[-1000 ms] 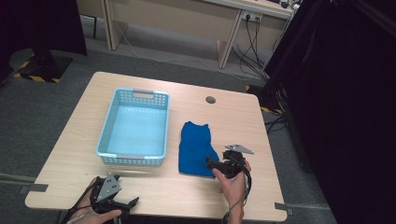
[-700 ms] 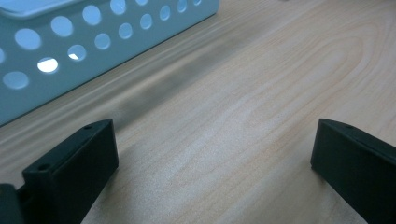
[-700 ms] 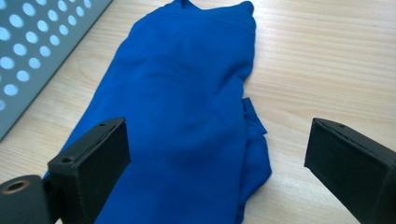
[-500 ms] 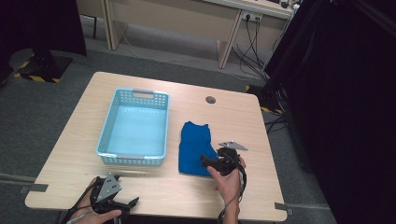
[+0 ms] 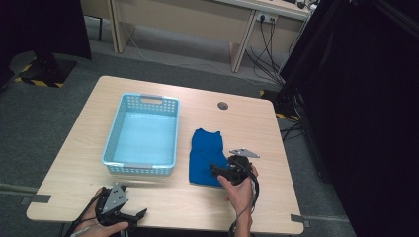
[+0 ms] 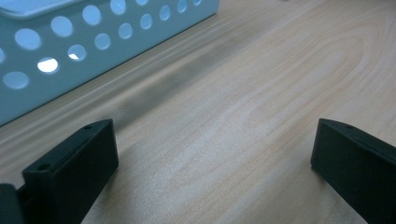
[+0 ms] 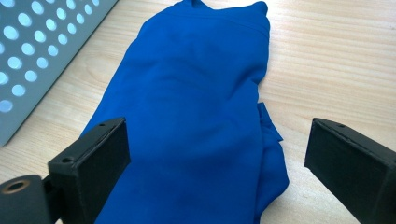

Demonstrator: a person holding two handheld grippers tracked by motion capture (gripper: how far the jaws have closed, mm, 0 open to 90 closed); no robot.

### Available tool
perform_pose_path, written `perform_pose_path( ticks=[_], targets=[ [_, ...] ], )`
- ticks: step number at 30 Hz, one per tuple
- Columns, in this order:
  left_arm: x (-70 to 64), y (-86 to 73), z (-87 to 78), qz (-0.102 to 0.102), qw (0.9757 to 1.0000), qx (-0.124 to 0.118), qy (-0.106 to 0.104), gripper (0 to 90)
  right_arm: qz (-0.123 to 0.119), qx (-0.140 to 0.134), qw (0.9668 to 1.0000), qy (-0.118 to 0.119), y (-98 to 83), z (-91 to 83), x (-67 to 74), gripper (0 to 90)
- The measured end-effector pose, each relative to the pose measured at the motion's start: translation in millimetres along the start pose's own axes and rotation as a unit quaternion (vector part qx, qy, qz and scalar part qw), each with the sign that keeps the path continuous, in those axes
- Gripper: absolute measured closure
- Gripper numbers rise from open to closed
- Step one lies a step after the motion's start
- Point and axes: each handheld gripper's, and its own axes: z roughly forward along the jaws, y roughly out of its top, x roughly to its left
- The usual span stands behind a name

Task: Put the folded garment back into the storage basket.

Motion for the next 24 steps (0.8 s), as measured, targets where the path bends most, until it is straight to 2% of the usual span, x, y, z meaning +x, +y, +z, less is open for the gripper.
perform_pose_path(
  ticks=[8, 24],
  targets=[
    [0.0, 0.0, 0.0, 0.000, 1.0000, 0.000, 0.000, 0.0, -0.011, 0.005, 0.9999, 0.005, 6.4, 4.6, 6.1, 7.4],
    [-0.1, -0.1, -0.1, 0.000, 1.0000, 0.000, 0.000, 0.0, -0.016, 0.022, 0.9996, 0.012, 15.0, 21.4, 13.8, 7.6]
  ],
)
